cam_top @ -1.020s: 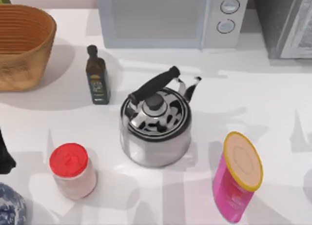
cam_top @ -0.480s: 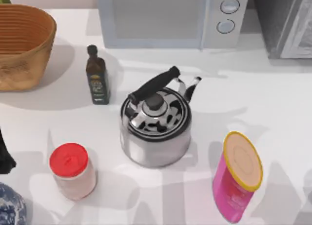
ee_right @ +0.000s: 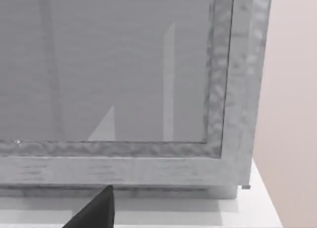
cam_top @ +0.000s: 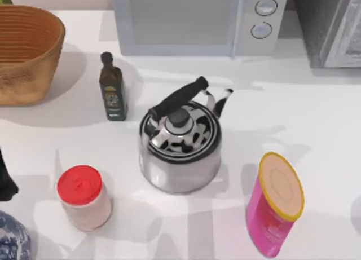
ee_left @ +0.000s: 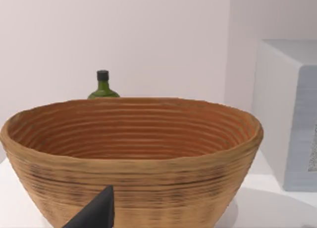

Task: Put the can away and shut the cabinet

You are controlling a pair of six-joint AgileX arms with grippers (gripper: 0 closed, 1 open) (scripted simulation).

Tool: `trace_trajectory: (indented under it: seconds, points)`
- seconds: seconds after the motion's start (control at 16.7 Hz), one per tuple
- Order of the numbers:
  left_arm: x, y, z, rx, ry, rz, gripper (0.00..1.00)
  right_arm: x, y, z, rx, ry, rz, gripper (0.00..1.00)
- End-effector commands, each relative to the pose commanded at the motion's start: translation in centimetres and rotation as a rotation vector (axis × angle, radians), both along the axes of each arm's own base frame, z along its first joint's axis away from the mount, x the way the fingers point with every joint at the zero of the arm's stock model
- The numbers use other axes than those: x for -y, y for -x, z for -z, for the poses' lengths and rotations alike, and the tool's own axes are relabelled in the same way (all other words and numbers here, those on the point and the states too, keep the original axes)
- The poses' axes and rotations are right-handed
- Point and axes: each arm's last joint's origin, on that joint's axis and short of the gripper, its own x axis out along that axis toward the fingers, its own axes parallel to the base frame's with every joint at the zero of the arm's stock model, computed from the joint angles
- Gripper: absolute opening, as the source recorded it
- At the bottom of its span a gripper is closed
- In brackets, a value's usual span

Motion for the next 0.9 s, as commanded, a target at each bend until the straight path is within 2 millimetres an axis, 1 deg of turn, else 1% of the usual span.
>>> trace_trajectory:
  seconds: [0.3, 0.48, 0.6, 0.66, 0.78, 0.9]
  points:
    - [0.0, 0.0, 0.0, 0.000, 0.000, 0.000, 1.00, -0.1, 0.0, 0.0, -0.002, -0.002, -0.002, 1.00]
    - [0.0, 0.0, 0.0, 0.000, 0.000, 0.000, 1.00, 1.1, -0.5, -1.1, 0.004, 0.006, -0.004, 1.00]
    - [0.0, 0.0, 0.0, 0.000, 0.000, 0.000, 1.00, 2.5, -1.2, -2.8, 0.006, 0.010, -0.009, 1.00]
    - [0.0, 0.0, 0.0, 0.000, 0.000, 0.000, 1.00, 3.4, -1.7, -4.0, 0.007, 0.011, -0.012, 1.00]
    - [0.0, 0.0, 0.0, 0.000, 0.000, 0.000, 1.00, 5.2, -2.5, -7.0, 0.005, 0.009, -0.014, 1.00]
    - [0.0, 0.0, 0.0, 0.000, 0.000, 0.000, 1.00, 6.6, -3.3, -10.6, -0.001, -0.001, -0.014, 1.00]
